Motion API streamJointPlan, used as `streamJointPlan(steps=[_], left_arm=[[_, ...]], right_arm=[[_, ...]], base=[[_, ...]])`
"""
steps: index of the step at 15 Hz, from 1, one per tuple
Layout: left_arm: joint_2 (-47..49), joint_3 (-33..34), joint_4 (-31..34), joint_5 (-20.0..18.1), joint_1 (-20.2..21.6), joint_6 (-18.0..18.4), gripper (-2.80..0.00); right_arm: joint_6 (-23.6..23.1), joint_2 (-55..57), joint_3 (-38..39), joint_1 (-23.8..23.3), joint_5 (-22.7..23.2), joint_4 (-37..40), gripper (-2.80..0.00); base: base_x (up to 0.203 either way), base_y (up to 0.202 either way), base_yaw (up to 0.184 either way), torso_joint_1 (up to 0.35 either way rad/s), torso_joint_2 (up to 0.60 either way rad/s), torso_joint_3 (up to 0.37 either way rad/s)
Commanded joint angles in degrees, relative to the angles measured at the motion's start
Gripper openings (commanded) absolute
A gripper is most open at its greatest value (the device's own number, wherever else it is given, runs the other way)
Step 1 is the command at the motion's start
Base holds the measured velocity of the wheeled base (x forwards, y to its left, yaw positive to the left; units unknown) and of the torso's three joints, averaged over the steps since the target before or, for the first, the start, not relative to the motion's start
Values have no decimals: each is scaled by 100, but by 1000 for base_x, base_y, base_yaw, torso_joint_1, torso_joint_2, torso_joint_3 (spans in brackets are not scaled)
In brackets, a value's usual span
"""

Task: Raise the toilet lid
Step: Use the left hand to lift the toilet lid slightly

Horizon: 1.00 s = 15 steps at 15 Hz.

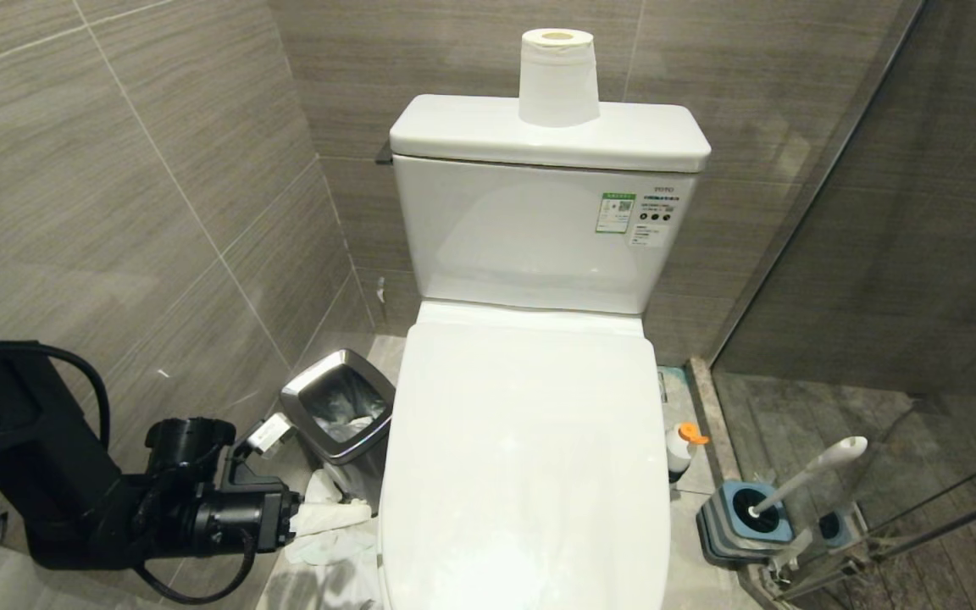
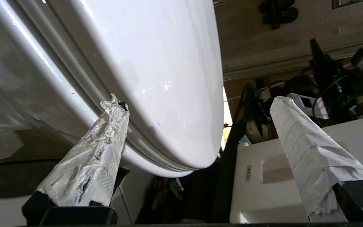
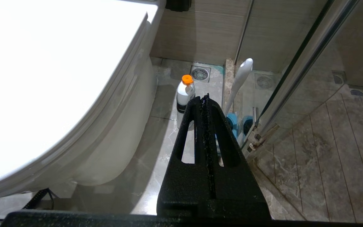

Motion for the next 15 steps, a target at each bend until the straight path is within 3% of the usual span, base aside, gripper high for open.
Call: streamJointPlan(steps=[1, 11, 15], left_arm=[[67, -9, -98, 104, -23, 11, 0], [117, 391, -240, 582, -432, 143, 0], [117, 391, -256, 591, -519, 185, 0]], right_arm=[[2, 5, 1, 0, 0, -1, -280], [2, 5, 1, 8, 0, -8, -280], [2, 5, 1, 5, 0, 0, -280]], base=[[0, 0, 0, 0, 0, 0], [0, 0, 0, 0, 0, 0], [0, 0, 0, 0, 0, 0]])
